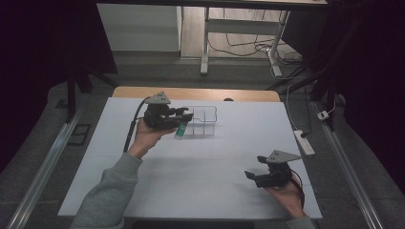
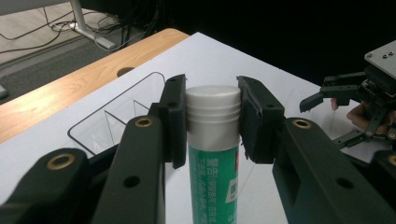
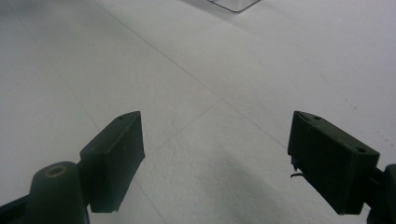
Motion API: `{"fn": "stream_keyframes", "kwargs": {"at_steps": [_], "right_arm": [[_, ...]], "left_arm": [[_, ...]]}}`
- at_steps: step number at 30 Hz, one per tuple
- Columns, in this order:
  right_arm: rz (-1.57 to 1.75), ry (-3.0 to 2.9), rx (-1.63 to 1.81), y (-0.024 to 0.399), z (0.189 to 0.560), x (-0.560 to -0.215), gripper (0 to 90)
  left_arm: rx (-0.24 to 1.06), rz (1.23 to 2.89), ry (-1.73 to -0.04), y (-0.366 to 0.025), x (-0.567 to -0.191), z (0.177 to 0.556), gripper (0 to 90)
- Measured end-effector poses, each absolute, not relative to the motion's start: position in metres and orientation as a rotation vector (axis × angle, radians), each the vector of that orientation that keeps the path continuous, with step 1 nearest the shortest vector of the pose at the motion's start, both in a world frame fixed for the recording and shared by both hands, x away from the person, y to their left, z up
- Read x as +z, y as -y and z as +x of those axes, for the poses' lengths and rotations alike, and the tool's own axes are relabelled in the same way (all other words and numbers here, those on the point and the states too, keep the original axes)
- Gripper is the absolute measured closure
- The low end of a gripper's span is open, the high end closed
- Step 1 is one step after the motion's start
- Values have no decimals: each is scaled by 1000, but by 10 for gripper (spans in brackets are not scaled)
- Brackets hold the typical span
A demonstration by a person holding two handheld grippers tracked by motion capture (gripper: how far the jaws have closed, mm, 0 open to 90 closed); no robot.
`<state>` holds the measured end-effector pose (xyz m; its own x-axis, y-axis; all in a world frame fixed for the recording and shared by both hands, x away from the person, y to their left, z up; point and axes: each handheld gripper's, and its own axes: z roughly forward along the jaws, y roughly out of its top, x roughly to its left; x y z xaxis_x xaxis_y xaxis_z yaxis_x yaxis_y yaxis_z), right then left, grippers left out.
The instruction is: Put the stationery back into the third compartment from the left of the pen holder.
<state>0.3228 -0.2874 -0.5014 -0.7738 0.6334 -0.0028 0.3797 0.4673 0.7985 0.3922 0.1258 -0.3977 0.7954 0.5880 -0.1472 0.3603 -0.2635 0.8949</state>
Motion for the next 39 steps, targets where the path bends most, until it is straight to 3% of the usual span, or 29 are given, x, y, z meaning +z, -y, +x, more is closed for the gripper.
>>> {"fn": "stream_keyframes", "kwargs": {"at_steps": [39], "right_arm": [[870,-2422,1199,288,324,-503,181]], "left_arm": [[306,1877,-743,-89,-394,450,640]]}}
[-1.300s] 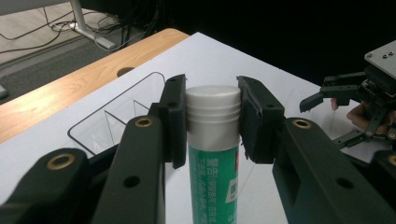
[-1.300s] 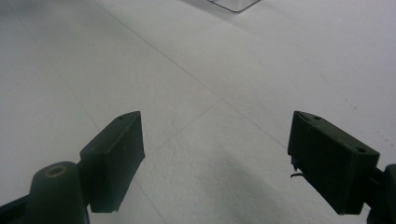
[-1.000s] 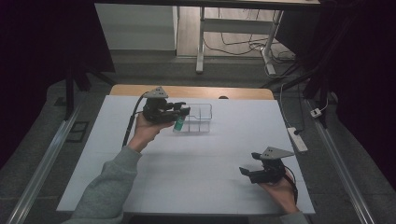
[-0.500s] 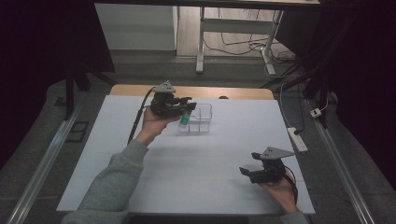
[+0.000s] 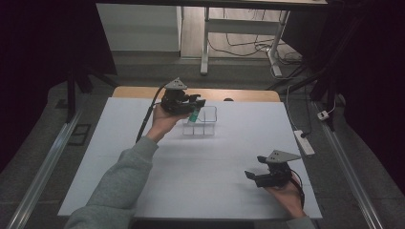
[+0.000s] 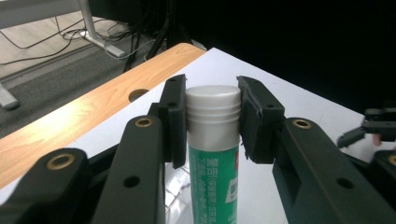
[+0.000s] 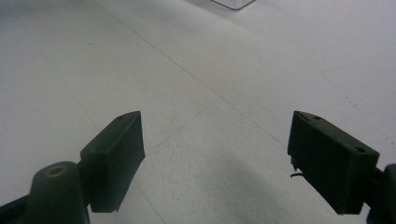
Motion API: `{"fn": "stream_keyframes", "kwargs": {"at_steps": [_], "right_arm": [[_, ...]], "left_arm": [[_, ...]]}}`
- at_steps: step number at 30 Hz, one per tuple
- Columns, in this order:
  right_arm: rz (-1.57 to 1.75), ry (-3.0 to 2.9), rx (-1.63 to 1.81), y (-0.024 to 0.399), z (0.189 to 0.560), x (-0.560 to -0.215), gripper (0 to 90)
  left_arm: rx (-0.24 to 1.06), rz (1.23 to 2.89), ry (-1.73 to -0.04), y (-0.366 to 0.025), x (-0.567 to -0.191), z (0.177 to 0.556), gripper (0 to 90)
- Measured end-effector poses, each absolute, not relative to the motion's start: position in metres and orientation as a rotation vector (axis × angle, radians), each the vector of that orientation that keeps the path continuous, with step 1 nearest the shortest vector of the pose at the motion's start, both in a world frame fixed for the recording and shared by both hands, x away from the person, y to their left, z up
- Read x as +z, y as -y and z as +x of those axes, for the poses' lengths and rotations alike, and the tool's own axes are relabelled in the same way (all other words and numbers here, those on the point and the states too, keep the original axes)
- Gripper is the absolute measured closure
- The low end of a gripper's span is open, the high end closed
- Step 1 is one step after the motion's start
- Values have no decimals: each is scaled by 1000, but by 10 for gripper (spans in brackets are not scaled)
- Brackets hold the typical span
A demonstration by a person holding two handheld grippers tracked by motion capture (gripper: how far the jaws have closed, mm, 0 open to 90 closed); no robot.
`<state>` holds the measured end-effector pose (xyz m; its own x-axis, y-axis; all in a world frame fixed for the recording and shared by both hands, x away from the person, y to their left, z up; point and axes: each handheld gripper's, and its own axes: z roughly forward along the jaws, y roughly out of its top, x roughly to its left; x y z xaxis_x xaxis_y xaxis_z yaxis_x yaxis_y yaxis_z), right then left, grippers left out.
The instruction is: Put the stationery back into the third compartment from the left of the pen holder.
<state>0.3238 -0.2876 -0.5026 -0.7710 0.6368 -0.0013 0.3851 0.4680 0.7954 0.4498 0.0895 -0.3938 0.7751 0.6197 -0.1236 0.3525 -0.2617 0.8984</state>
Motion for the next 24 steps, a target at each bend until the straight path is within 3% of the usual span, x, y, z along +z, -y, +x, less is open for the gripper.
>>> {"fn": "stream_keyframes", "kwargs": {"at_steps": [24], "right_arm": [[877,-2422,1203,288,324,-504,183]], "left_arm": [[300,1864,-761,-55,-394,481,639]]}}
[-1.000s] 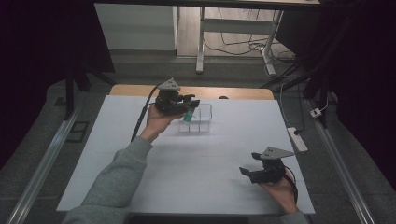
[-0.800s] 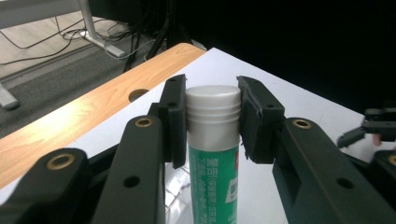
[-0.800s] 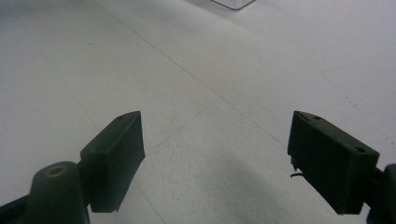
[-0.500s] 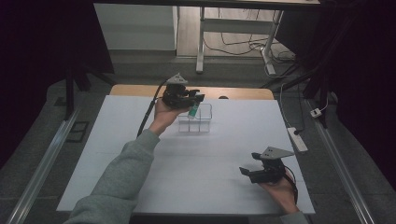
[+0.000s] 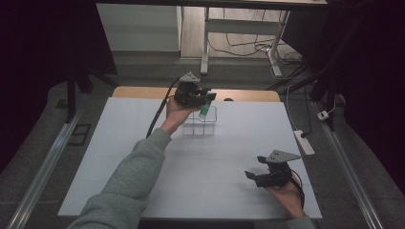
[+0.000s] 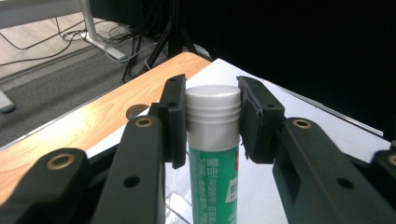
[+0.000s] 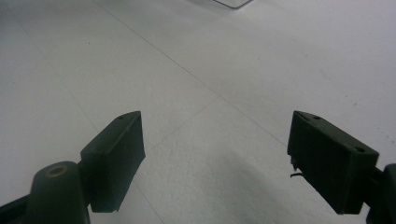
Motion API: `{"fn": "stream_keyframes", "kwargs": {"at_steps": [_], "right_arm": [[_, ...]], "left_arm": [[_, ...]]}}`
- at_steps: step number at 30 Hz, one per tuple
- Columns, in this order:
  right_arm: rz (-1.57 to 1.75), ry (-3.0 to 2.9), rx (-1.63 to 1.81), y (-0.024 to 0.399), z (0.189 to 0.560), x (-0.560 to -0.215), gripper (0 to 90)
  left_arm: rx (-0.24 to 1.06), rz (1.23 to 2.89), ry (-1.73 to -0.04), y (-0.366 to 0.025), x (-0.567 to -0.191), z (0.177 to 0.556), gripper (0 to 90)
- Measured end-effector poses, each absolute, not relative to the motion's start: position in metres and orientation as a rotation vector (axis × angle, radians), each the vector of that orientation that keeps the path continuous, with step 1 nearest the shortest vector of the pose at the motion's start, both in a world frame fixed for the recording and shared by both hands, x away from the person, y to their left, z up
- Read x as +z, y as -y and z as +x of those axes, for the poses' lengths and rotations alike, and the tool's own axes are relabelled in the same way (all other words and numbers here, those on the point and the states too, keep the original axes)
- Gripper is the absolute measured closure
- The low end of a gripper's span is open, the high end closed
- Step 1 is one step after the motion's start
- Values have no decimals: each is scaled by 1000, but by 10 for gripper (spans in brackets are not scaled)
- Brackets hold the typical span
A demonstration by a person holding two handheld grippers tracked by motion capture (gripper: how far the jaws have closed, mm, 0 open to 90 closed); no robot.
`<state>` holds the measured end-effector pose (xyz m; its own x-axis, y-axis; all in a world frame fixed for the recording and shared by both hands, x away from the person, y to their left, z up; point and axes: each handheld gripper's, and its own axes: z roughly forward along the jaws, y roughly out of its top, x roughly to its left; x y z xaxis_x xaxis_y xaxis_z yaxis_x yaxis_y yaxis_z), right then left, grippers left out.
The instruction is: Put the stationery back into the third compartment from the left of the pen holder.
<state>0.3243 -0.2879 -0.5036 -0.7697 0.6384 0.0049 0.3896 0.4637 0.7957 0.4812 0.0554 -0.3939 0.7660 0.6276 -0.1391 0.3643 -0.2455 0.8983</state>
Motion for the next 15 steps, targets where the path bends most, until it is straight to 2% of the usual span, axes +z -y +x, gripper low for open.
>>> {"fn": "stream_keyframes", "kwargs": {"at_steps": [15], "right_arm": [[875,-2424,1205,288,324,-504,183]], "left_arm": [[315,1872,-785,-36,-407,501,639]]}}
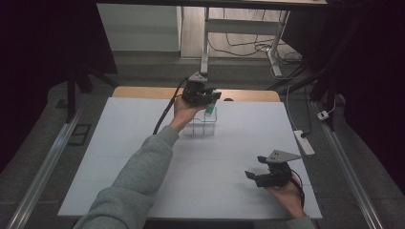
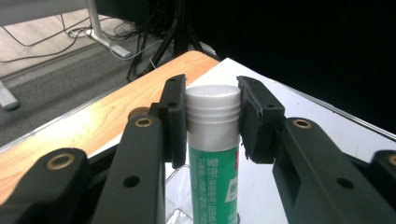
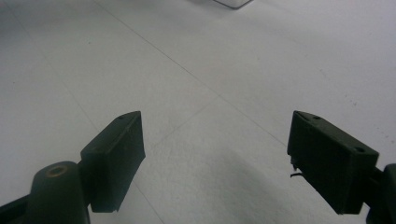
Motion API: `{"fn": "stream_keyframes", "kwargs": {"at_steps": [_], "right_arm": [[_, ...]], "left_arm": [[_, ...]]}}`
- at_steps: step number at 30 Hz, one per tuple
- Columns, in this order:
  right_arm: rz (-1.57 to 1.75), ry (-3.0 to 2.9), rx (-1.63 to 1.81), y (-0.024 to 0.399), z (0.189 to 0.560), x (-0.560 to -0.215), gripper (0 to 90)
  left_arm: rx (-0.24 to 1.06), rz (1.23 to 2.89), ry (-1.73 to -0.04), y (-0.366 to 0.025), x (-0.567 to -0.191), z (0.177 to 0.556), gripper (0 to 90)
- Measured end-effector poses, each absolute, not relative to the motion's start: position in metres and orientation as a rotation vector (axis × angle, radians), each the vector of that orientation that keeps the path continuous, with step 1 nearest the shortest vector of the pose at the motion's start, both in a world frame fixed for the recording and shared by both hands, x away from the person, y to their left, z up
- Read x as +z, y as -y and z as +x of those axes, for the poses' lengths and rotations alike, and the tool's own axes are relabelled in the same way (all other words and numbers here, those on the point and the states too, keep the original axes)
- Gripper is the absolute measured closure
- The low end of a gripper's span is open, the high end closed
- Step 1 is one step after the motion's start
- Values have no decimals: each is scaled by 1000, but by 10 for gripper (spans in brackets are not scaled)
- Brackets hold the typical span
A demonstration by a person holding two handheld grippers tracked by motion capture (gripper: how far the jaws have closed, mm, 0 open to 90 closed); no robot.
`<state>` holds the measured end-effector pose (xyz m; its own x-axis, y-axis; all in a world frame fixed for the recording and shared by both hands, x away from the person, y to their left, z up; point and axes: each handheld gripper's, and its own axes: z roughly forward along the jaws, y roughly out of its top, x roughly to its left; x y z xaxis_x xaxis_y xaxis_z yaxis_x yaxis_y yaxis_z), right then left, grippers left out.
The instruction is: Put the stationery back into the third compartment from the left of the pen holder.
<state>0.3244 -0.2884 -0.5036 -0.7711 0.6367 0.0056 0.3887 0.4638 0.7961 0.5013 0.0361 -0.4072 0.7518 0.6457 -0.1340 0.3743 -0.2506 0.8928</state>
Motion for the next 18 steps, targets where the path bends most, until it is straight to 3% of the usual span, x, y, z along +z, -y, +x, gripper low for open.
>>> {"fn": "stream_keyframes", "kwargs": {"at_steps": [14,18], "right_arm": [[872,-2428,1198,288,325,-504,183],[873,-2427,1199,288,325,-504,183]], "left_arm": [[314,1892,-790,-31,-417,506,634],[312,1911,-794,-33,-417,504,524]]}}
